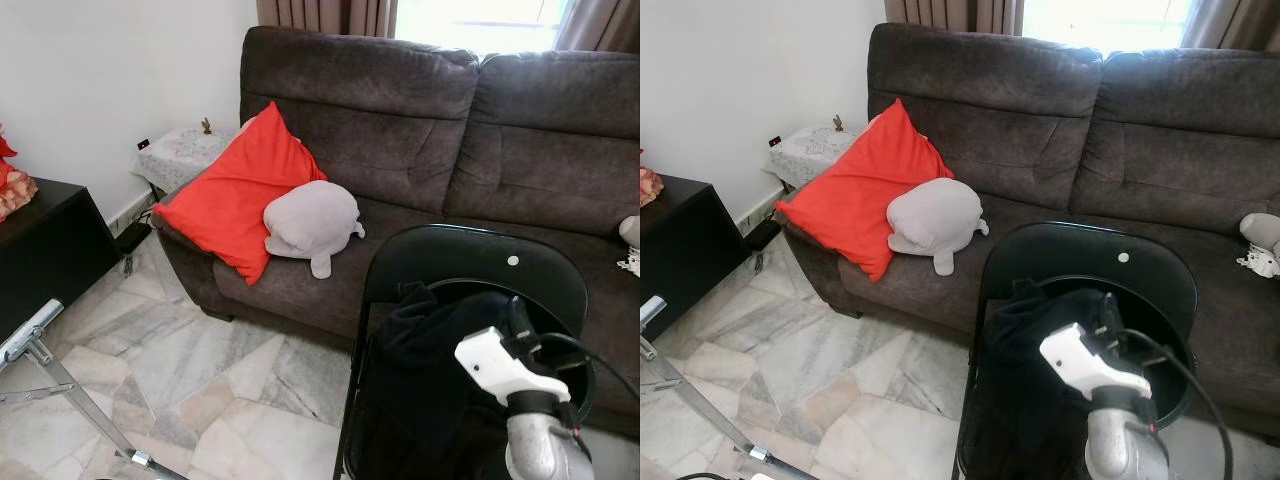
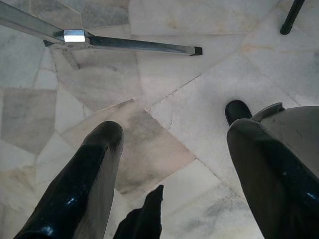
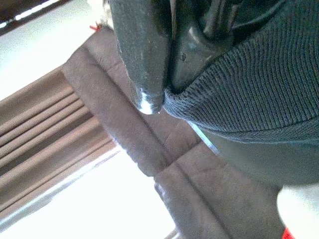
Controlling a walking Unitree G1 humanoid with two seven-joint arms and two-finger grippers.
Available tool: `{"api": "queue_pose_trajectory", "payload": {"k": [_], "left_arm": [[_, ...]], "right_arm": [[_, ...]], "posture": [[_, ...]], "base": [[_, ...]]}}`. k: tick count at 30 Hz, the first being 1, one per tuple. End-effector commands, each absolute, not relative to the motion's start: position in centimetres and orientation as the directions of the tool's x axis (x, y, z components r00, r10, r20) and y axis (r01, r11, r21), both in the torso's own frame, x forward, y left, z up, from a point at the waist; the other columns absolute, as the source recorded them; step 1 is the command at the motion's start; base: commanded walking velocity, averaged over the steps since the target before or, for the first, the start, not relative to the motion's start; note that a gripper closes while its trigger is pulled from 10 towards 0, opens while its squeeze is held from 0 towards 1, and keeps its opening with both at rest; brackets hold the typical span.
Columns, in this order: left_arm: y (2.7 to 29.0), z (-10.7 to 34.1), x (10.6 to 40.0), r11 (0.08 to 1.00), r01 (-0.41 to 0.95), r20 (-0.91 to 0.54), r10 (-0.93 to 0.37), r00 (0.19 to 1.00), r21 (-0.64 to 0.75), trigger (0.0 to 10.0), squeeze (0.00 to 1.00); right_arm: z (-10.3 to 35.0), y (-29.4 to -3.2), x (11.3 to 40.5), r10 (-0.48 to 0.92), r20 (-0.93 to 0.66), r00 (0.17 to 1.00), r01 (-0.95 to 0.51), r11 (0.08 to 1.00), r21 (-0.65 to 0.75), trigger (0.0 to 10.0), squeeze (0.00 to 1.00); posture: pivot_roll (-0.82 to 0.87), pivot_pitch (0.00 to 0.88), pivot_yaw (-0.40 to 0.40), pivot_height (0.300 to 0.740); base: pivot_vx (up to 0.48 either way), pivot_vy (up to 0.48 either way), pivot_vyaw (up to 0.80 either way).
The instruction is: Hang hanger
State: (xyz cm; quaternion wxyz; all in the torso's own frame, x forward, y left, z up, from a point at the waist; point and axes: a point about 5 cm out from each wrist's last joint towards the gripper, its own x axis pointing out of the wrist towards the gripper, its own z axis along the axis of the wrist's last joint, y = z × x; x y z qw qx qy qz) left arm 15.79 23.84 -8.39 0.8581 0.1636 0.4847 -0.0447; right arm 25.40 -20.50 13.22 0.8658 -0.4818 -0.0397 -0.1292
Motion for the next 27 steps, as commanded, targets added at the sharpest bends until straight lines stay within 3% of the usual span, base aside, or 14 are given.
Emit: {"api": "queue_pose_trajectory", "payload": {"k": [1,10,14,17,23,27], "left_arm": [[24.1,-8.4,15.8,0.937,0.246,-0.853,0.092,0.514,0.249,10.0,0.0],[23.8,-8.3,16.0,0.939,0.241,-0.85,0.088,0.519,0.244,10.0,0.0],[23.7,-8.3,16.2,0.941,0.238,-0.849,0.086,0.522,0.242,10.0,0.0],[23.6,-8.3,16.3,0.941,0.238,-0.848,0.086,0.523,0.242,10.0,0.0],[23.7,-8.2,16.5,0.941,0.235,-0.847,0.088,0.524,0.243,10.0,0.0],[23.6,-8.1,16.7,0.939,0.24,-0.847,0.087,0.525,0.246,10.0,0.0]], "right_arm": [[15.1,-20.3,25.7,-0.155,0.25,0.956,0.294,0.527,-0.797,0.0,0.0],[20.2,-21.8,25.8,-0.166,0.371,0.914,0.401,0.511,-0.76,0.0,0.0],[20.2,-21.9,25.5,-0.056,0.27,0.961,0.258,0.527,-0.81,0.0,0.0],[20.1,-22.5,24.8,-0.043,0.242,0.969,0.231,0.499,-0.835,0.0,0.0],[22.0,-25.3,23.6,-0.163,0.293,0.942,0.335,0.48,-0.811,0.0,0.0],[24.6,-29.2,22.1,-0.324,0.372,0.87,0.483,0.403,-0.778,0.0,0.0]], "posture": [[-0.04,0.0,0.061,0.74],[-0.05,0.0,0.059,0.74],[-0.07,0.0,0.059,0.74],[-0.07,0.0,0.059,0.74],[-0.09,0.0,0.07,0.74],[-0.11,0.0,0.079,0.74]], "base": [[0.0,0.0,0.0],[0.0,0.0,0.0],[0.0,0.0,0.0],[0.0,0.0,0.0],[0.0,0.0,0.0],[0.0,0.0,0.0]]}}
